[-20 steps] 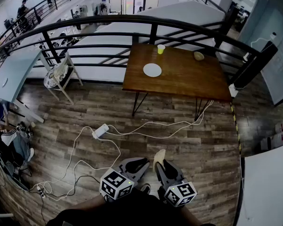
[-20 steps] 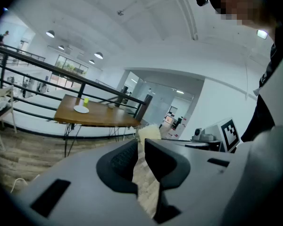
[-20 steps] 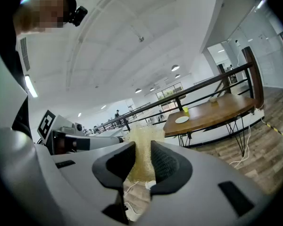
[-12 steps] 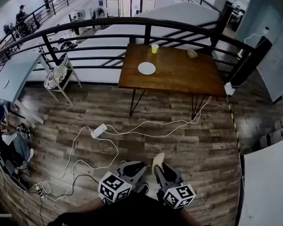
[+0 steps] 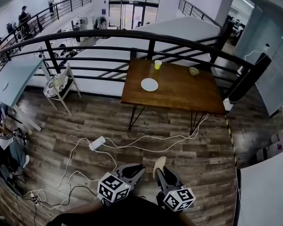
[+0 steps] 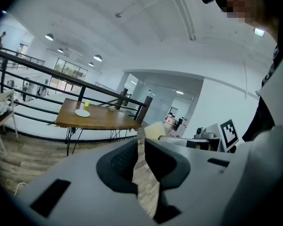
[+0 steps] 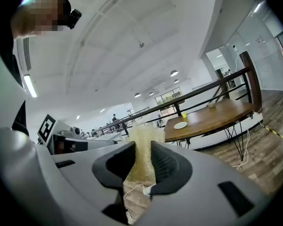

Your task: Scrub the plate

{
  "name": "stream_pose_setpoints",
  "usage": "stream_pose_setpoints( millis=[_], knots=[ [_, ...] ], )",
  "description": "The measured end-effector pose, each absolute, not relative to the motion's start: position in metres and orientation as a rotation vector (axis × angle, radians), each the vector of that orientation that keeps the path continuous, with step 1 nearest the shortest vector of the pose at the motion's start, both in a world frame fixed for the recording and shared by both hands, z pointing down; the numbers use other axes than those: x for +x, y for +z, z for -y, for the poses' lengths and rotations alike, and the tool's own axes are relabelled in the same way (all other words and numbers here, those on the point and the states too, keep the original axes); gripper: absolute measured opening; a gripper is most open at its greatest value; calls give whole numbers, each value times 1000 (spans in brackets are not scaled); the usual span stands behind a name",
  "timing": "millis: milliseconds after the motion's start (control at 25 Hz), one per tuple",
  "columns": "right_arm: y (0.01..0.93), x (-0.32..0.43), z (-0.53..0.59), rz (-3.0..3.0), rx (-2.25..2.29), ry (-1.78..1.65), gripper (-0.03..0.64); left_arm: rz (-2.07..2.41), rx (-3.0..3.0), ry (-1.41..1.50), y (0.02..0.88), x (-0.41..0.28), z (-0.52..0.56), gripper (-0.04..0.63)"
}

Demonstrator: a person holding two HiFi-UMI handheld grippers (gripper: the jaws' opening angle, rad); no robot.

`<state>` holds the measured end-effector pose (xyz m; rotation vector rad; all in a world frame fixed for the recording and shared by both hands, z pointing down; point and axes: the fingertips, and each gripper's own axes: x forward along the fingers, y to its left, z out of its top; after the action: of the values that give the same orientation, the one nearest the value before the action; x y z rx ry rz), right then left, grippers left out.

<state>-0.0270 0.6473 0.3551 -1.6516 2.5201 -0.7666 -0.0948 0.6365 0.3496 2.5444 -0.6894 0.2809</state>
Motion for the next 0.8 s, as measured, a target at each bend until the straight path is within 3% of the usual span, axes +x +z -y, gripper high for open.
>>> stream_pose_setpoints(
  millis=[400,800],
  knots=[
    [353,-80,-525,-2518,-1707,-759,110,647,2548,222,351,-151,-509,57],
    [370,-90,-444,-2570,-1759,-814,110,605,2468,215,374,-157,-428,57]
  ],
)
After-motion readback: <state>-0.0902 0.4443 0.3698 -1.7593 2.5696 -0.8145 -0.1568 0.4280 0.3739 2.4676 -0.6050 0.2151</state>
